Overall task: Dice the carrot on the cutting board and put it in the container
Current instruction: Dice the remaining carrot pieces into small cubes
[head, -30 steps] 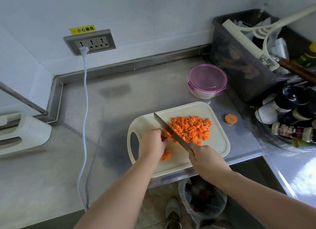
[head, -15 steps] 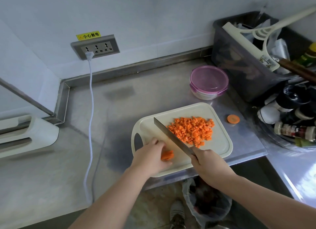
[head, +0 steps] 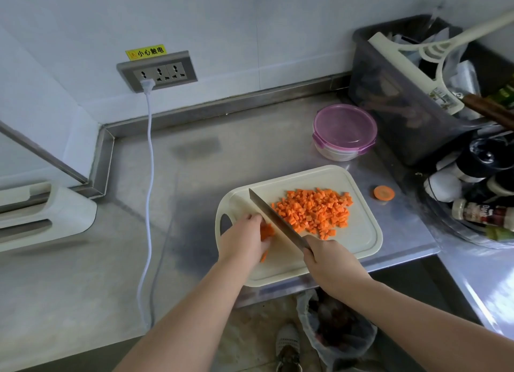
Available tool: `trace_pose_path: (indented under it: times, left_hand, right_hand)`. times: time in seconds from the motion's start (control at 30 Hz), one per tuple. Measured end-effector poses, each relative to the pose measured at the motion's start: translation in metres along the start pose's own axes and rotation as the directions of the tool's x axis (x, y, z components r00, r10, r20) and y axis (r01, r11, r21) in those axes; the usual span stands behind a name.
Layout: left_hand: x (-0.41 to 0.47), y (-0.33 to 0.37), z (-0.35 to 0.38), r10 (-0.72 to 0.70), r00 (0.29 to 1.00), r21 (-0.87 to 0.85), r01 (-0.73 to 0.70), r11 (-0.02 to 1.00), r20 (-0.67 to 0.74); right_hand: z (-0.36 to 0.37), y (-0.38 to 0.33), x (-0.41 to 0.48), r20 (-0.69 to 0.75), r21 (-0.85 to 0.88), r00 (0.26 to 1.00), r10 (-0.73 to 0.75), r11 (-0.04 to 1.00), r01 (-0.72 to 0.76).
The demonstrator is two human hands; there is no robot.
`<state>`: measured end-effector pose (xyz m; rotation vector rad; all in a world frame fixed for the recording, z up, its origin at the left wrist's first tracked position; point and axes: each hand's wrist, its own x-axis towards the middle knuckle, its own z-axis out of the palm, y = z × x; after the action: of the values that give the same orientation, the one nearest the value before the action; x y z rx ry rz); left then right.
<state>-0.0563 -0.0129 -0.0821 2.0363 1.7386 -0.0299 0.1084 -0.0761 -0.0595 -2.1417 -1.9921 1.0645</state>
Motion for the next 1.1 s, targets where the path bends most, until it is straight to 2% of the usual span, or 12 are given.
trace_pose_path:
  times: [0.27, 0.6, 0.7, 0.8, 0.93, 1.1]
  left_hand:
    - [-0.002, -0.016, -0.001, 0.040, 0.991, -0.136, -0.022, 0.991, 0.129]
    - [-0.008, -0.016, -0.001, 0.001, 1.000, -0.263, -0.009, 0.965, -0.028]
    - [-0.021, -0.017, -0.004, -0.030, 0.994, -0.134, 0.015, 0.991, -0.104]
    - [-0.034, -0.013, 0.001, 0.006, 1.000, 0.005, -0.005, 1.000, -0.028]
    - [-0.036, -0.012, 0.010, 0.042, 0.999, 0.027, -0.041, 0.999, -0.007]
    - [-0.034, -0.004, 0.013, 0.098, 0.994, 0.041, -0.096, 0.995, -0.056]
  right_hand:
    - [0.008, -0.003, 0.006, 0.015, -0.032, 1.000, 0.020, 0.999, -0.020]
    - [0.009, -0.004, 0.005, 0.014, -0.008, 1.000, 0.019, 1.000, -0.019]
    - [0.008, -0.003, 0.005, 0.006, 0.001, 1.000, 0.025, 1.000, -0.025]
    - [0.006, -0.002, 0.005, 0.002, 0.002, 1.000, 0.029, 1.000, -0.029]
    - [0.006, -0.003, 0.005, -0.004, -0.001, 1.000, 0.027, 1.000, -0.027]
    - [0.005, -0.002, 0.005, -0.002, -0.005, 1.000, 0.028, 1.000, -0.028]
